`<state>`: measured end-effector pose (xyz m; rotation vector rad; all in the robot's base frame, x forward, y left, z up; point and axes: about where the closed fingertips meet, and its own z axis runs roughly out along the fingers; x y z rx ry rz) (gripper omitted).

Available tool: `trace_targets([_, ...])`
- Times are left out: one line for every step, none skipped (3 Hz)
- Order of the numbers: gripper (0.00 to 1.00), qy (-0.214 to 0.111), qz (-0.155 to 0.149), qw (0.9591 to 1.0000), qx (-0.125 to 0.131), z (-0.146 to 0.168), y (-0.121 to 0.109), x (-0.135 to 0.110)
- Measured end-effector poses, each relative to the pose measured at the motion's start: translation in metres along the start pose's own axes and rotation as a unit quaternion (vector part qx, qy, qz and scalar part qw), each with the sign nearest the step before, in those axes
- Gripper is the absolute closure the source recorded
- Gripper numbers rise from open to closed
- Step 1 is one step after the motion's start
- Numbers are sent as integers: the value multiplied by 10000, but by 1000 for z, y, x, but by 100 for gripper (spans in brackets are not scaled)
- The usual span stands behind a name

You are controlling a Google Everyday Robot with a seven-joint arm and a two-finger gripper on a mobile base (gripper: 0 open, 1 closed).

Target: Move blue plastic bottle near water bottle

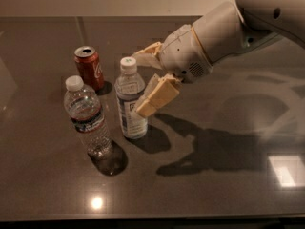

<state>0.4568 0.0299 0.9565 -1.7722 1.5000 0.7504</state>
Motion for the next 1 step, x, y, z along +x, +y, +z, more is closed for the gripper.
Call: trace_targets([0, 0, -1, 10000, 0, 0, 0, 0])
